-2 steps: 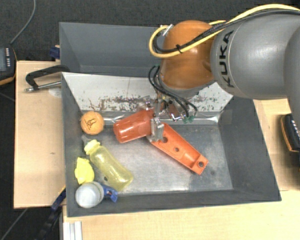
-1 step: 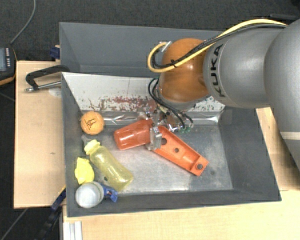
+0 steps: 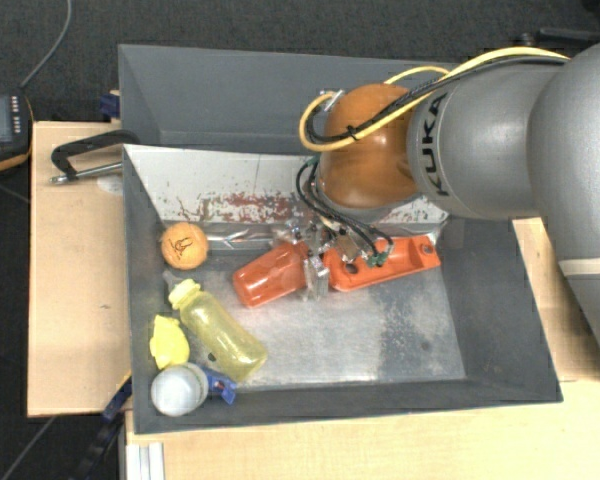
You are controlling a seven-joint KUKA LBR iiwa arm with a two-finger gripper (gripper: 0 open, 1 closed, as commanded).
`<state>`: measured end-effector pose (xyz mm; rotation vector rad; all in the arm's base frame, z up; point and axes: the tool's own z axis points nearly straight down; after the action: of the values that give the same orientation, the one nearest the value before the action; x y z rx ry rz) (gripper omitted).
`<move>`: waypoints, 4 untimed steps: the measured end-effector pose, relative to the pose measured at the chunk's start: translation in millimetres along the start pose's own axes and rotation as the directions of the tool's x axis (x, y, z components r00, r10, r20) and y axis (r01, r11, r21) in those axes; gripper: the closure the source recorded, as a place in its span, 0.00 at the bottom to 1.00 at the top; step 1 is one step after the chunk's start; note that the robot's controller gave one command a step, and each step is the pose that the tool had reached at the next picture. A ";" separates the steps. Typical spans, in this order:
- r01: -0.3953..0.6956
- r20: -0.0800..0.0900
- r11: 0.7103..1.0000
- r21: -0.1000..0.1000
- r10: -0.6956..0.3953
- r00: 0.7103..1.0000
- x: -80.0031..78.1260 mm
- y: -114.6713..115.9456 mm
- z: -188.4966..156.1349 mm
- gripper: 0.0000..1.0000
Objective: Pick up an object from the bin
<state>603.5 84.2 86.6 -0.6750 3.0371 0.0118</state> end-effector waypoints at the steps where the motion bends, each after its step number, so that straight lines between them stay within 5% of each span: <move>1: 0.000 0.000 1.000 0.000 0.000 1.000 0.0 0.0 0.0 1.00; 4: 0.044 0.010 0.999 0.000 -0.044 0.999 7.0 16.0 -75.4 1.00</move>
Offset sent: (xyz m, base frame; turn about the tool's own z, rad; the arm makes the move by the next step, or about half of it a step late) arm -0.0028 0.0026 0.0315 -0.0507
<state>588.4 94.7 161.8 -0.7388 3.0117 0.0141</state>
